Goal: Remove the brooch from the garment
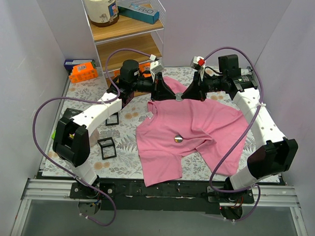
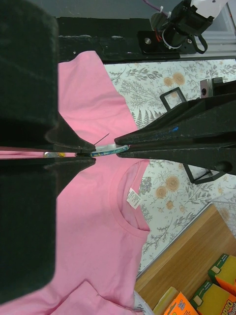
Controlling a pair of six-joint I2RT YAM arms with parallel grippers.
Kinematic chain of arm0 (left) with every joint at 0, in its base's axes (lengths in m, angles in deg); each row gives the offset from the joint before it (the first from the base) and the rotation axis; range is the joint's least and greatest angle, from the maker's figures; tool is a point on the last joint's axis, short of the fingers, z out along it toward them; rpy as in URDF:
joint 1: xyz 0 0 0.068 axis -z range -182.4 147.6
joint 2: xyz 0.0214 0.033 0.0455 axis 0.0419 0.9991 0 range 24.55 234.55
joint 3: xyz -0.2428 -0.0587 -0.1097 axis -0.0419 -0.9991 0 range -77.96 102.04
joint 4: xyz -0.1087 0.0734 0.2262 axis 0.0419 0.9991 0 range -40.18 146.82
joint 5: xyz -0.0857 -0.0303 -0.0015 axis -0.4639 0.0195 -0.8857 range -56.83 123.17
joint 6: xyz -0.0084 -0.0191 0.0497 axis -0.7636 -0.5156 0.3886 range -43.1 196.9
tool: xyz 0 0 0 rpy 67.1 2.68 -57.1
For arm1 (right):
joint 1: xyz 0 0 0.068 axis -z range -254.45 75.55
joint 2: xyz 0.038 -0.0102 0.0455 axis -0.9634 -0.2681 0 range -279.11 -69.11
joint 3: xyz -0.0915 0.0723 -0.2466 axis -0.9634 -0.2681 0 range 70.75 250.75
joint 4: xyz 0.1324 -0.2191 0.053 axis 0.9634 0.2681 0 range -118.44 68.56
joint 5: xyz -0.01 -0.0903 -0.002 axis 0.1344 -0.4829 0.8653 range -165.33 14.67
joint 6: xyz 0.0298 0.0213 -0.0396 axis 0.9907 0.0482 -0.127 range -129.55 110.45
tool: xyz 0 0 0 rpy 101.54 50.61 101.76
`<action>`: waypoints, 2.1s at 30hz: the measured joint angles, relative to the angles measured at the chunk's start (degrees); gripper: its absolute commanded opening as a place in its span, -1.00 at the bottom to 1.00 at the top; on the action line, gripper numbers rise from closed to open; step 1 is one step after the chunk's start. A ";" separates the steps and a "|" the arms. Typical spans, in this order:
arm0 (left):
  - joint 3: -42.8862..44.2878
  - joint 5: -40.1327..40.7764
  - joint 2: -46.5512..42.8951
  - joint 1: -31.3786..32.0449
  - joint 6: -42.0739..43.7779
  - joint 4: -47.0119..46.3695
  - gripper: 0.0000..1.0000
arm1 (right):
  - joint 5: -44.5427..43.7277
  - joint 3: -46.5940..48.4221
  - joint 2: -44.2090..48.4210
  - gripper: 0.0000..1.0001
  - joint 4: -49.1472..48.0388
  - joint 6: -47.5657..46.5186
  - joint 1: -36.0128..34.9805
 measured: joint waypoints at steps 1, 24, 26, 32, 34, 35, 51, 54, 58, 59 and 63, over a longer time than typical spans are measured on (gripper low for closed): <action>0.00 0.00 0.00 0.04 -0.02 0.02 -1.00 | -0.13 -0.04 0.00 -0.97 -0.02 0.09 0.02; -0.09 0.02 0.04 0.52 -1.51 -1.51 -1.00 | -4.13 -2.78 3.76 -0.01 -0.92 -1.75 -0.31; -0.26 0.02 0.04 0.52 -1.70 -1.86 -1.00 | -3.72 -3.17 3.87 0.01 -0.98 -1.66 -0.33; -0.31 0.07 0.04 0.52 -2.19 -2.38 -1.00 | -2.89 -3.43 3.82 -0.01 -1.33 -1.14 -0.37; -0.33 0.09 0.04 0.52 -2.25 -2.45 -1.00 | -2.86 -3.43 3.74 -0.03 -1.62 -0.42 -0.52; -0.33 0.09 0.04 0.52 -2.36 -2.54 -1.00 | -2.86 -3.43 3.69 -0.05 -1.92 -0.13 -0.59; -0.33 0.28 0.04 0.52 -3.02 -2.82 -1.00 | -4.11 -3.45 2.80 -0.13 -5.53 4.44 -0.76; -0.33 0.46 0.04 0.52 -3.08 -3.02 -1.00 | -4.92 -3.48 2.80 -0.15 -5.86 4.92 -0.96; -0.33 0.92 0.04 0.46 -3.15 -3.06 -1.00 | -6.05 -3.52 2.80 -0.17 -6.58 6.16 -1.05; -0.33 1.09 0.04 0.46 -3.15 -3.08 -1.00 | -6.43 -3.52 2.80 -0.18 -6.82 6.54 -1.07; -0.33 1.75 0.04 0.42 -3.10 -3.13 -1.00 | -8.26 -3.52 2.80 -0.18 -7.43 8.41 -1.22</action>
